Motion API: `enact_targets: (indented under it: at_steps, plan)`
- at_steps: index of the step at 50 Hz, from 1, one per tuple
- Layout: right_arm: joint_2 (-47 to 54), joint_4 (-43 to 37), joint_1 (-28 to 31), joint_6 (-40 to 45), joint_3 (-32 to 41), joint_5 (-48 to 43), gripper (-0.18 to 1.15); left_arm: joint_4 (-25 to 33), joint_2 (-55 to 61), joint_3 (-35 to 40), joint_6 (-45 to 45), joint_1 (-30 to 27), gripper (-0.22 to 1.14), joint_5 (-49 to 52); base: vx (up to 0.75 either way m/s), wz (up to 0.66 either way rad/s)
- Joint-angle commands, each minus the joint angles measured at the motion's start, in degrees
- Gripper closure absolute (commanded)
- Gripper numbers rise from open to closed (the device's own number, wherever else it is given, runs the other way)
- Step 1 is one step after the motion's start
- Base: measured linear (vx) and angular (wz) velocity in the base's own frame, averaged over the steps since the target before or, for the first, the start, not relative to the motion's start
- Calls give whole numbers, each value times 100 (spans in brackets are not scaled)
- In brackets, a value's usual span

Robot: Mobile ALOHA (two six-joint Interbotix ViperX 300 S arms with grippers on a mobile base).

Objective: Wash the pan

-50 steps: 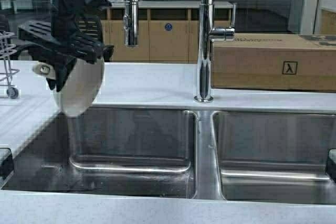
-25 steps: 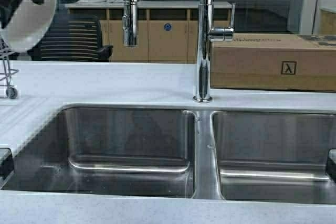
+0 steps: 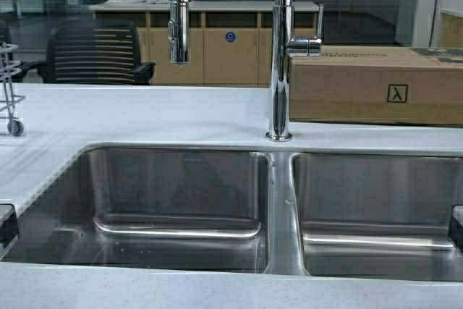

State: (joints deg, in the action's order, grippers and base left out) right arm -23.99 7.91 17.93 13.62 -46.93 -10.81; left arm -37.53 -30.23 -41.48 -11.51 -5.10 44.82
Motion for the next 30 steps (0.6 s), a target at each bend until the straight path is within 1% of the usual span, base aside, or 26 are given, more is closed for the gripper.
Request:
enact_targets:
  at_steps: [1, 8, 14, 21, 30]
  plan:
    - [-9, 9, 9, -18, 123, -62, 92, -26, -79, -105, 114, -466, 89, -272, 0, 0]
    - [53, 9, 9, -18, 132, -53, 92, -26, 114, -396, 334, -949, 89, -571, 0, 0]
    - [62, 9, 9, -18, 149, -53, 92, -9, 571, -624, 334, -1195, 89, -1020, 0, 0]
    - [62, 9, 9, -18, 114, -53, 92, -9, 1090, -571, 281, -1485, 89, -1037, 0, 0]
    - [62, 9, 9, -18, 123, -53, 92, -26, 1424, -501, 114, -1793, 89, -1028, 0, 0]
